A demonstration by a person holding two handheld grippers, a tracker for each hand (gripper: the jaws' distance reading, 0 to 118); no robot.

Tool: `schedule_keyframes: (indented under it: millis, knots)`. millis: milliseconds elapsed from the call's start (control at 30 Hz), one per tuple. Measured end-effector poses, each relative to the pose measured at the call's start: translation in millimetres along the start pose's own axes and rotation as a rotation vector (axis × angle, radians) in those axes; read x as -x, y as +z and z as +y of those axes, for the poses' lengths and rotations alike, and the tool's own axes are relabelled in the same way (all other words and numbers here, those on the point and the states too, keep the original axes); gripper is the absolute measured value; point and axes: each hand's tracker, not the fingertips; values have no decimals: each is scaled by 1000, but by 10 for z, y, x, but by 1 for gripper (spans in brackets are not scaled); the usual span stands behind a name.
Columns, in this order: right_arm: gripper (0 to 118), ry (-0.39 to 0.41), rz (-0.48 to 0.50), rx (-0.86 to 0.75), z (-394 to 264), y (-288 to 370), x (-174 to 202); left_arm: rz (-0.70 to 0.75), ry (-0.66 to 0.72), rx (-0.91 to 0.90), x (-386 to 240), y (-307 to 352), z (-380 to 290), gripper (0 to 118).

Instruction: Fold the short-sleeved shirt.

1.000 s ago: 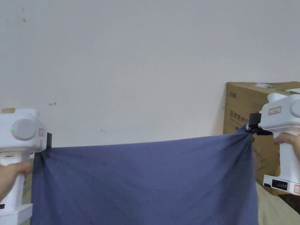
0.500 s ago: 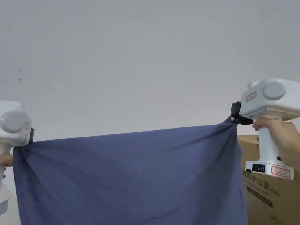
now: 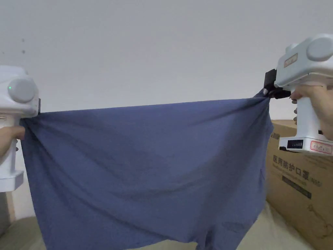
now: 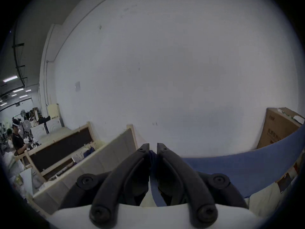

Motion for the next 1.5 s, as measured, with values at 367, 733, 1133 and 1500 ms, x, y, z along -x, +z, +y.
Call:
schedule_keyframes:
  millis: [367, 733, 1133, 1500]
  knots:
    - [3, -28, -148, 491, -2488, -1626, -703, -38, -109, 481, -749, -1122, -2810, 7]
    - [3, -109, -206, 771, -4172, -1545, -1251, -93, -102, 756, -576, -1113, -4472, 7]
    - [3, -106, -88, 742, -4404, 643, -1381, -209, -57, 662, 357, 759, -4358, 7]
    - [3, -149, -76, 856, -5306, 2521, -1489, -193, -211, 726, 1021, 2462, -5170, 7]
